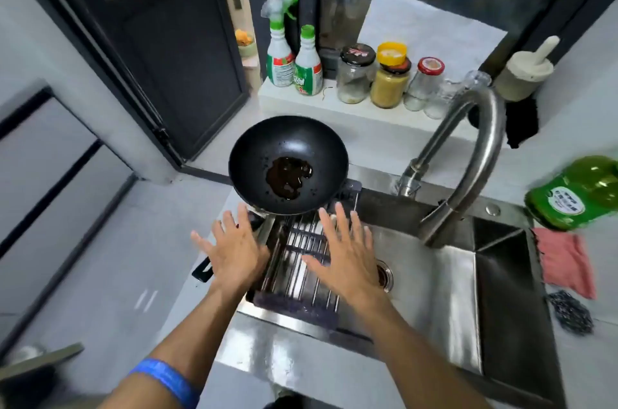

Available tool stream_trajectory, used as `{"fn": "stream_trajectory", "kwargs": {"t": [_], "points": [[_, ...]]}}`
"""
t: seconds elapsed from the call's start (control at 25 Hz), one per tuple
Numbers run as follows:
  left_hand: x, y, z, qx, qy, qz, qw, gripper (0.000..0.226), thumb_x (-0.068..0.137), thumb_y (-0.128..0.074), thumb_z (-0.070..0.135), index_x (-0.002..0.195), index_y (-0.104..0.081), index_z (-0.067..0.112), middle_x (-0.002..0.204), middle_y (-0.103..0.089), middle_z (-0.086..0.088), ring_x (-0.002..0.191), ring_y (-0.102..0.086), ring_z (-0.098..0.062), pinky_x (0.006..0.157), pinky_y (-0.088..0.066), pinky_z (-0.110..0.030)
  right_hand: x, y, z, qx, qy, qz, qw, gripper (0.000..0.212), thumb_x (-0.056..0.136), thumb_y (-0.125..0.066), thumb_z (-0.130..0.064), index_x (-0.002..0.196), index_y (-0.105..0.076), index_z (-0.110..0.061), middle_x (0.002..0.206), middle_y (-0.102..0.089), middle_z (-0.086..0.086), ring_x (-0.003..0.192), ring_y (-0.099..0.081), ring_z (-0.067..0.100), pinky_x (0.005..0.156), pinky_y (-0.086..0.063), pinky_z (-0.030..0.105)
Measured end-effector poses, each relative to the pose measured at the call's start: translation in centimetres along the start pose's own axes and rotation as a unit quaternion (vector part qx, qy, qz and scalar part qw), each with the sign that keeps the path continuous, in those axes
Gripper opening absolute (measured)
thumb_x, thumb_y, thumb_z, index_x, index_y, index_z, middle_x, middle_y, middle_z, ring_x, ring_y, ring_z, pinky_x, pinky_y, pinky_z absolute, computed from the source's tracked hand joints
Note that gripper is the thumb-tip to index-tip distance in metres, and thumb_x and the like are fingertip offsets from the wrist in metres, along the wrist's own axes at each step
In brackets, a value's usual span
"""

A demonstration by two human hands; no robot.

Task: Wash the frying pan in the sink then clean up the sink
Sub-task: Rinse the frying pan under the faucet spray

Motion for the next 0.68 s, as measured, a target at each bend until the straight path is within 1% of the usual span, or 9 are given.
{"fn": "stream_trajectory", "kwargs": {"t": [0.08,0.16,0.2,0.24,0.32,0.4,0.48,0.56,0.68], "points": [[2.7,-1.2,-2.1,-0.085,0.058,-0.077,0.992,0.052,0.076,-0.06,0.03,0.124,-0.045,0.018,0.118,-0.054,-0.007,0.109,-0.051,-0.033,0.095,-0.04,-0.049,3.2,-0.5,-1.1,0.004,0.018,0.001,1.0,0.088,0.096,-0.052,-0.053,0.159,0.006,-0.032,0.167,0.014,0.0,0.154,0.009,0.028,0.123,0.002,0.046],[4.3,-3.2,-4.3,-0.147,0.102,-0.163,0.97,0.027,0.074,-0.058,0.029,0.1,-0.057,0.018,0.091,-0.063,-0.004,0.088,-0.06,-0.03,0.076,-0.049,-0.034,6.1,-1.0,-1.7,-0.005,0.035,-0.013,0.999,0.085,0.097,-0.058,-0.033,0.16,-0.001,-0.029,0.168,0.005,0.001,0.155,0.001,0.028,0.125,-0.006,0.046],[4.7,-4.2,-4.8,-0.186,0.106,-0.199,0.956,0.022,0.072,-0.059,0.032,0.09,-0.061,0.019,0.08,-0.066,-0.002,0.079,-0.064,-0.028,0.071,-0.052,-0.033,7.5,-1.5,-1.9,-0.01,0.04,-0.024,0.999,0.084,0.096,-0.058,-0.026,0.16,-0.004,-0.028,0.169,0.0,0.002,0.155,-0.003,0.028,0.125,-0.008,0.046],[4.7,-5.1,-5.1,-0.229,0.107,-0.226,0.941,0.023,0.069,-0.061,0.037,0.083,-0.063,0.018,0.072,-0.068,-0.002,0.072,-0.067,-0.028,0.068,-0.056,-0.035,8.6,-2.2,-2.0,-0.016,0.046,-0.035,0.998,0.082,0.096,-0.058,-0.023,0.16,-0.007,-0.027,0.168,-0.005,0.003,0.154,-0.007,0.028,0.125,-0.009,0.046],[5.1,-5.9,-5.0,-0.271,0.096,-0.226,0.931,0.032,0.069,-0.065,0.049,0.073,-0.064,0.018,0.063,-0.067,-0.003,0.065,-0.068,-0.027,0.058,-0.055,-0.036,10.7,-3.7,-1.9,-0.046,0.052,-0.066,0.995,0.074,0.096,-0.058,-0.02,0.158,-0.018,-0.026,0.165,-0.022,0.003,0.152,-0.019,0.027,0.124,-0.009,0.047],[5.1,-6.3,-5.2,-0.227,0.07,-0.19,0.953,0.04,0.077,-0.063,0.059,0.071,-0.062,0.02,0.059,-0.062,0.002,0.06,-0.063,-0.021,0.05,-0.042,-0.029,11.9,-4.7,-2.1,-0.08,0.071,-0.081,0.991,0.061,0.094,-0.059,-0.017,0.151,-0.039,-0.026,0.153,-0.045,0.001,0.144,-0.034,0.026,0.123,-0.011,0.048],[5.1,-5.9,-5.1,-0.194,0.055,-0.139,0.97,0.043,0.081,-0.058,0.063,0.071,-0.059,0.021,0.06,-0.061,0.005,0.059,-0.06,-0.019,0.05,-0.039,-0.028,12.0,-5.2,-1.8,-0.095,0.082,-0.065,0.99,0.051,0.09,-0.057,-0.007,0.137,-0.056,-0.026,0.135,-0.061,-0.001,0.131,-0.049,0.023,0.122,-0.014,0.045],[5.0,-5.5,-5.3,-0.19,0.052,-0.125,0.973,0.044,0.082,-0.058,0.064,0.07,-0.058,0.021,0.059,-0.06,0.005,0.058,-0.059,-0.019,0.05,-0.042,-0.028,11.7,-5.2,-1.5,-0.104,0.094,-0.042,0.989,0.049,0.086,-0.057,-0.001,0.128,-0.063,-0.026,0.123,-0.068,-0.003,0.117,-0.057,0.022,0.114,-0.025,0.04],[4.8,-3.8,-5.9,-0.182,0.032,-0.112,0.977,0.046,0.082,-0.061,0.063,0.065,-0.056,0.021,0.054,-0.058,0.004,0.052,-0.057,-0.017,0.047,-0.04,-0.027,10.5,-4.2,-1.8,-0.109,0.131,0.015,0.985,0.047,0.083,-0.061,0.002,0.119,-0.067,-0.027,0.109,-0.073,-0.006,0.097,-0.063,0.019,0.093,-0.035,0.034]]}}
Point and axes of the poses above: each hand's wrist, its own x-axis towards the middle knuckle, its own y-axis out of the back of the hand, z = x × y, the point moved 5 cm from there along x, towards the middle knuckle
